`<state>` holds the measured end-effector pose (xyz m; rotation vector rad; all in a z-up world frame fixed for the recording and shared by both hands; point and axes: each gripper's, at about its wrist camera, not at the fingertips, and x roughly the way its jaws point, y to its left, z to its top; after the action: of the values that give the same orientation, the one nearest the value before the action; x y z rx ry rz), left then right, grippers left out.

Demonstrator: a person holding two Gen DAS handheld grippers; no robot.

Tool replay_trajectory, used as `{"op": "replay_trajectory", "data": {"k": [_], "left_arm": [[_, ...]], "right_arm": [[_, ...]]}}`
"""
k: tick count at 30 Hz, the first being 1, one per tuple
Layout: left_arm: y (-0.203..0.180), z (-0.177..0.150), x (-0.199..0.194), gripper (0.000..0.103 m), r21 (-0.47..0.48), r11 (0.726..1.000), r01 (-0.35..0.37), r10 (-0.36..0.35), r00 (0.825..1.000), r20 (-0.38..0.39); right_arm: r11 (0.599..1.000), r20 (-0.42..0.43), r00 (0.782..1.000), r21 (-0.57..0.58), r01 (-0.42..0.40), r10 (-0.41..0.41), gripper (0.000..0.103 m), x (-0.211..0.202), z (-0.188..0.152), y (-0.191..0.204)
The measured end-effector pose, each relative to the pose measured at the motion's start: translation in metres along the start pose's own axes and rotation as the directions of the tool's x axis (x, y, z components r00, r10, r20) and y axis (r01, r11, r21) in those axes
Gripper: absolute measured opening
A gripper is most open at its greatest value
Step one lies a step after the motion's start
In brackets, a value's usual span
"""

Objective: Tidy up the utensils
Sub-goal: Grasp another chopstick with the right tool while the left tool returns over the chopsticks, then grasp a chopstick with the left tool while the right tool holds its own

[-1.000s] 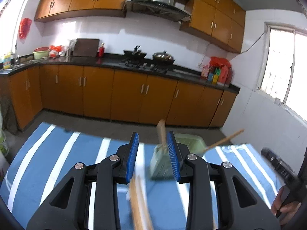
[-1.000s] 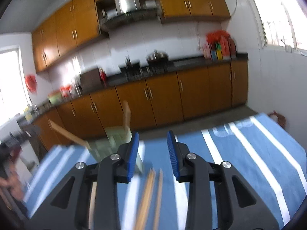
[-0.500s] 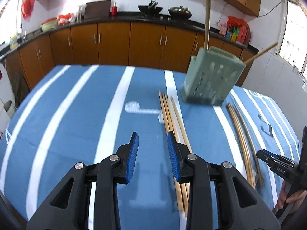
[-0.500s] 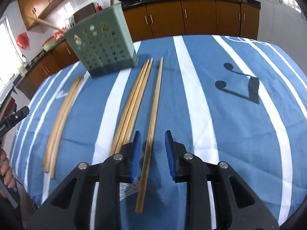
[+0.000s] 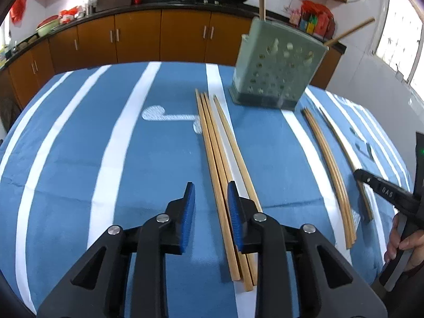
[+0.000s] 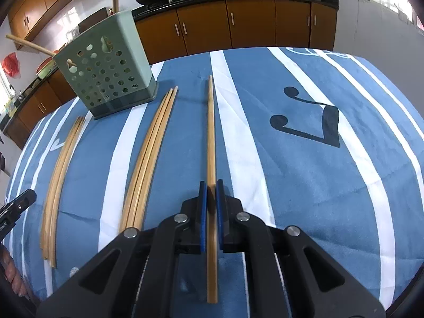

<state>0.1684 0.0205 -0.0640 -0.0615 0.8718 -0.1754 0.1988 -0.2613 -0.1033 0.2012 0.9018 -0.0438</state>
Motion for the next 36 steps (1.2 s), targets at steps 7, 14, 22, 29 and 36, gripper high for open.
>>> {"op": "replay_trajectory", "data": {"k": [7, 14, 22, 29, 36], "left_arm": [[-0.005, -0.007, 0.012, 0.024, 0.033, 0.999, -0.025, 0.026, 0.998, -0.049], [-0.004, -0.005, 0.018, 0.023, 0.042, 0.997, -0.059, 0.061, 0.997, -0.056], [-0.012, -0.003, 0.023, 0.017, 0.059, 0.996, -0.071, 0.074, 0.996, -0.045], [0.007, 0.012, 0.030, 0.008, 0.033, 0.995, -0.095, 0.096, 0.994, -0.047], [0.032, 0.024, 0.037, 0.008, -0.003, 0.996, -0.088, 0.088, 0.996, -0.030]], "right_arm": [[1.000, 0.001, 1.000, -0.002, -0.004, 0.004, 0.008, 0.001, 0.001, 0.000], [1.000, 0.002, 1.000, -0.013, 0.000, 0.000, 0.008, 0.000, 0.000, 0.002], [0.999, 0.000, 1.000, -0.045, 0.007, -0.007, 0.012, -0.001, -0.001, 0.008], [0.999, -0.002, 1.000, -0.051, 0.016, -0.016, 0.008, 0.008, 0.010, 0.006], [0.996, 0.023, 0.998, -0.064, 0.060, -0.058, 0.008, 0.022, 0.028, 0.003]]}}
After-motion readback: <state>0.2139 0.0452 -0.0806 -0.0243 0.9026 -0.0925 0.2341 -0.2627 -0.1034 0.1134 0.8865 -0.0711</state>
